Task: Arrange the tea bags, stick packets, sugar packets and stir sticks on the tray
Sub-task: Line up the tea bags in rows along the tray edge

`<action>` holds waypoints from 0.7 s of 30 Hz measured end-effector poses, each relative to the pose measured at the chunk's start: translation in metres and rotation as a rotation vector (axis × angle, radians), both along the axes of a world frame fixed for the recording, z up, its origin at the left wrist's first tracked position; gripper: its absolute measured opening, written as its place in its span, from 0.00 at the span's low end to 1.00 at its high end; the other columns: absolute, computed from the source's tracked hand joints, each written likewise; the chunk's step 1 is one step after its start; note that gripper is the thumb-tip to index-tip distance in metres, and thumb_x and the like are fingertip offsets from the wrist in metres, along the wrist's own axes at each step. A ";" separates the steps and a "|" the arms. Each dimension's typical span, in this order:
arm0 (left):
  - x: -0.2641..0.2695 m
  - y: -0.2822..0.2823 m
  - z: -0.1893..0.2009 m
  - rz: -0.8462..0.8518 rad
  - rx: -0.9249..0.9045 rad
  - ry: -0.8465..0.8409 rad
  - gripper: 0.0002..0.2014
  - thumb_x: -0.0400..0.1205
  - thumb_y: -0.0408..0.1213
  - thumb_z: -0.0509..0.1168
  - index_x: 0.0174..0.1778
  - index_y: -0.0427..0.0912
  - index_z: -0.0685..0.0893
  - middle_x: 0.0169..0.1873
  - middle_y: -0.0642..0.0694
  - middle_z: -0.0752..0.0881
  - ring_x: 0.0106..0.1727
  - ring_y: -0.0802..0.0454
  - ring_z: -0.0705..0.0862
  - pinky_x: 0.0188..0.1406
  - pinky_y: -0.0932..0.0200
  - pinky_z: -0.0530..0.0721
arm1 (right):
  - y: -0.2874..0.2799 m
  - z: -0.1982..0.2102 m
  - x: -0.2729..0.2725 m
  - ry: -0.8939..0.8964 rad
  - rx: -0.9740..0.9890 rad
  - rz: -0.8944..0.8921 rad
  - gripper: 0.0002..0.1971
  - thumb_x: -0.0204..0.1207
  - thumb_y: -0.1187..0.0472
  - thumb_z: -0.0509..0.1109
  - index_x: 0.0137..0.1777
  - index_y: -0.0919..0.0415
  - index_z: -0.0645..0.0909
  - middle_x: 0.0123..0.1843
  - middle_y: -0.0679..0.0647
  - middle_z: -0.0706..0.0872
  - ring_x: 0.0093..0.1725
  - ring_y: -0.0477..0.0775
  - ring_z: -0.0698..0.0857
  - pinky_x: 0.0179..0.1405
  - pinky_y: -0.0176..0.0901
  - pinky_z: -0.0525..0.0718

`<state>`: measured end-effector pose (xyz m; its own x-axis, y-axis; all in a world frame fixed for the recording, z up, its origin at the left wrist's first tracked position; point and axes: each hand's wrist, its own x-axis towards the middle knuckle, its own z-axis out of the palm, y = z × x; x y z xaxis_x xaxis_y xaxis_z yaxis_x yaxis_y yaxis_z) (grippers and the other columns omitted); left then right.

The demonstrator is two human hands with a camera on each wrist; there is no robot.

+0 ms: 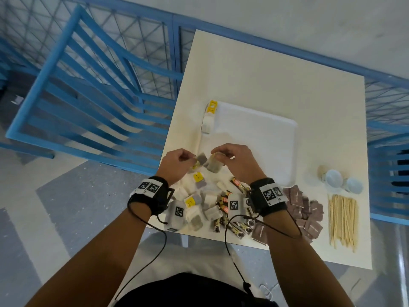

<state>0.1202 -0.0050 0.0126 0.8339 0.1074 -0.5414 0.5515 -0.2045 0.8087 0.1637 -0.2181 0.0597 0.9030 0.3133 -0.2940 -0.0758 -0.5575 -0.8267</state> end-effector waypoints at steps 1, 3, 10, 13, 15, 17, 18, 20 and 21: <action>0.004 -0.002 0.003 0.073 -0.101 0.033 0.05 0.74 0.36 0.76 0.36 0.46 0.85 0.36 0.49 0.88 0.43 0.47 0.85 0.51 0.52 0.84 | 0.001 0.002 0.005 0.004 0.029 0.001 0.09 0.80 0.68 0.72 0.53 0.58 0.91 0.45 0.51 0.92 0.40 0.40 0.85 0.40 0.25 0.79; 0.011 -0.009 0.008 0.202 -0.330 0.087 0.07 0.78 0.30 0.70 0.35 0.39 0.82 0.36 0.42 0.86 0.44 0.41 0.85 0.57 0.44 0.85 | 0.003 0.004 0.013 0.006 0.072 -0.008 0.07 0.81 0.68 0.72 0.53 0.60 0.91 0.44 0.52 0.92 0.37 0.39 0.86 0.40 0.28 0.82; 0.029 -0.028 0.029 0.229 -0.814 0.170 0.15 0.78 0.30 0.60 0.56 0.23 0.82 0.53 0.23 0.87 0.51 0.28 0.88 0.54 0.37 0.90 | 0.008 0.003 0.042 -0.063 -0.007 -0.010 0.05 0.78 0.62 0.76 0.49 0.53 0.92 0.43 0.43 0.91 0.40 0.39 0.87 0.45 0.29 0.81; 0.037 -0.032 0.028 0.209 -0.787 0.169 0.21 0.81 0.31 0.69 0.67 0.27 0.76 0.58 0.22 0.87 0.58 0.24 0.88 0.55 0.36 0.90 | 0.007 0.004 0.051 -0.101 -0.055 0.053 0.05 0.78 0.60 0.77 0.50 0.49 0.92 0.47 0.40 0.87 0.43 0.40 0.86 0.46 0.28 0.81; 0.040 -0.034 0.026 0.202 -0.734 0.144 0.20 0.82 0.24 0.69 0.70 0.29 0.76 0.57 0.24 0.88 0.57 0.24 0.89 0.55 0.35 0.90 | 0.007 0.002 0.057 -0.106 -0.054 0.068 0.06 0.78 0.59 0.77 0.51 0.48 0.91 0.45 0.39 0.86 0.43 0.40 0.85 0.47 0.29 0.81; 0.043 -0.036 0.022 0.198 -0.683 0.117 0.18 0.83 0.22 0.67 0.70 0.30 0.79 0.54 0.26 0.89 0.56 0.26 0.89 0.55 0.35 0.90 | 0.008 0.000 0.062 -0.103 -0.027 0.028 0.07 0.77 0.59 0.78 0.54 0.50 0.91 0.45 0.42 0.88 0.42 0.42 0.86 0.47 0.32 0.82; 0.045 -0.036 0.019 0.211 -0.661 0.105 0.16 0.84 0.22 0.67 0.68 0.30 0.81 0.53 0.26 0.90 0.55 0.26 0.89 0.56 0.36 0.90 | 0.009 -0.004 0.066 -0.089 -0.006 -0.012 0.09 0.77 0.59 0.78 0.56 0.50 0.90 0.45 0.44 0.89 0.42 0.45 0.87 0.47 0.34 0.83; 0.044 -0.036 0.016 0.247 -0.632 0.089 0.13 0.84 0.24 0.67 0.65 0.31 0.83 0.50 0.26 0.90 0.55 0.27 0.89 0.57 0.34 0.90 | 0.008 -0.009 0.064 -0.032 -0.001 -0.086 0.12 0.78 0.55 0.77 0.61 0.50 0.86 0.47 0.46 0.89 0.43 0.49 0.88 0.48 0.36 0.85; 0.046 -0.036 0.014 0.266 -0.623 0.086 0.12 0.85 0.25 0.67 0.64 0.32 0.83 0.50 0.26 0.90 0.55 0.28 0.89 0.58 0.34 0.89 | 0.009 -0.012 0.065 0.014 -0.016 -0.102 0.14 0.78 0.52 0.77 0.62 0.50 0.85 0.48 0.46 0.89 0.43 0.50 0.89 0.48 0.38 0.86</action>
